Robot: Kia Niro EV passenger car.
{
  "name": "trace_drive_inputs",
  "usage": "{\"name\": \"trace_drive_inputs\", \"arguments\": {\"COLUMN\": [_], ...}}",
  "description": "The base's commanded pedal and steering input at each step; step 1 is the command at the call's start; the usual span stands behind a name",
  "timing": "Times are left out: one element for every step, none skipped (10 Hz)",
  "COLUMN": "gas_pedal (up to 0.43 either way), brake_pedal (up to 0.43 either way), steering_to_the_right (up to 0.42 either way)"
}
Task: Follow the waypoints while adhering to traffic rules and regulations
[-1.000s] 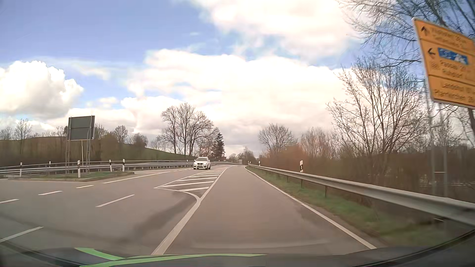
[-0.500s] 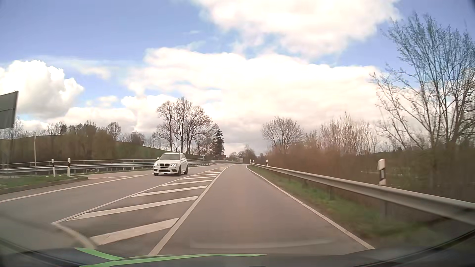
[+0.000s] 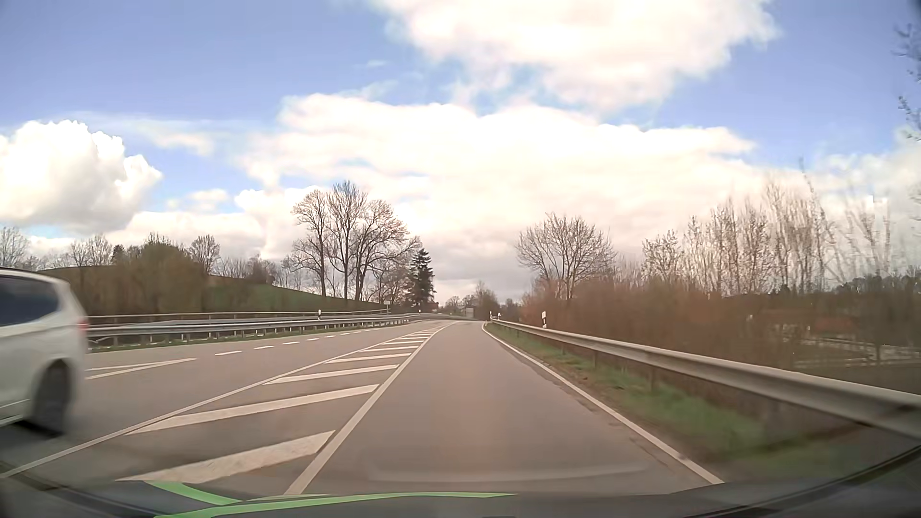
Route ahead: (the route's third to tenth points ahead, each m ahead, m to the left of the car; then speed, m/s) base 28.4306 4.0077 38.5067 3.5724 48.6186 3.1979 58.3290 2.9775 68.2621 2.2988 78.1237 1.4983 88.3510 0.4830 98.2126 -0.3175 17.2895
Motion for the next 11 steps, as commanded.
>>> {"name": "trace_drive_inputs", "arguments": {"gas_pedal": [0.169,0.169,0.169,0.169,0.169,0.169,0.157,0.157,0.157,0.157,0.157], "brake_pedal": [0.0,0.0,0.0,0.0,0.0,0.0,0.0,0.0,0.0,0.0,0.0], "steering_to_the_right": [-0.002,-0.001,0.0,0.001,0.001,0.002,0.002,0.002,0.002,0.002,0.002]}}
